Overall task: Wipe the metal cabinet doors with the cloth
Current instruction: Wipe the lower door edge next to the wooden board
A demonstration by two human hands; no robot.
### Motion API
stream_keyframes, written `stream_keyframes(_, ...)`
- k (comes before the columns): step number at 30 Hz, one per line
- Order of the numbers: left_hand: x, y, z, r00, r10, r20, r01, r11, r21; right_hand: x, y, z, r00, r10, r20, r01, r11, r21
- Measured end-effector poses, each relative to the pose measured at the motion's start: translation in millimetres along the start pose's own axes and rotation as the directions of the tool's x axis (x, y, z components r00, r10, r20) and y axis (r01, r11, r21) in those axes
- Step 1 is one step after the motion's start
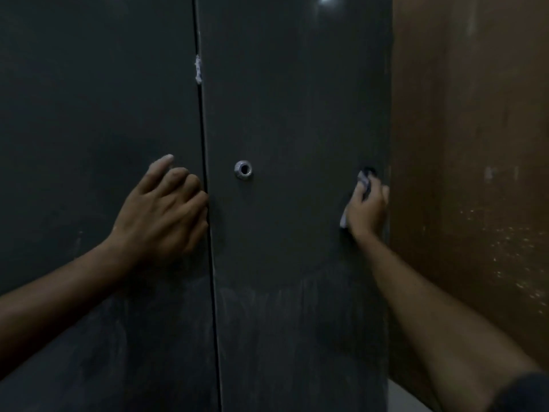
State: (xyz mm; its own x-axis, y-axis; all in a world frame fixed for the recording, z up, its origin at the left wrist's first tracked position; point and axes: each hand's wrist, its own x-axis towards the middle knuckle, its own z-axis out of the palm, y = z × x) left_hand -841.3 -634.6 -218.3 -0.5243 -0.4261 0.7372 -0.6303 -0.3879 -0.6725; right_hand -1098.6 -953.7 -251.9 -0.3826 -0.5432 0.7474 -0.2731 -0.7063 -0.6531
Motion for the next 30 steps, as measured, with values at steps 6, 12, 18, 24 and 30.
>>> stream_keyframes(6, 1, -2, 1, 1.0, 0.014, -0.01, -0.014, 1.0, 0.007, -80, -5, 13, 0.898, -0.419, 0.131, 0.411, 0.907, 0.088)
stream_keyframes(12, 1, 0, 2, 1.0, -0.013, 0.0, 0.013, 1.0, -0.006, 8, 23, -3, 1.0, -0.018, -0.004, 0.018, 0.999, -0.038)
stream_keyframes(18, 1, 1, -3, 1.0, -0.007, 0.013, 0.007, 1.0, -0.011, -25, -18, 17, 0.943, -0.328, 0.06, 0.323, 0.944, 0.072)
stream_keyframes(24, 1, 4, 0, 1.0, -0.019, -0.013, 0.019, 1.0, -0.008, -1, 46, -5, 0.991, -0.124, 0.044, 0.126, 0.99, -0.055)
stream_keyframes(30, 2, 5, -3, 0.999, -0.04, -0.02, 0.039, 0.999, -0.017, 57, -1, -2, 0.995, 0.1, 0.027, -0.096, 0.989, -0.11)
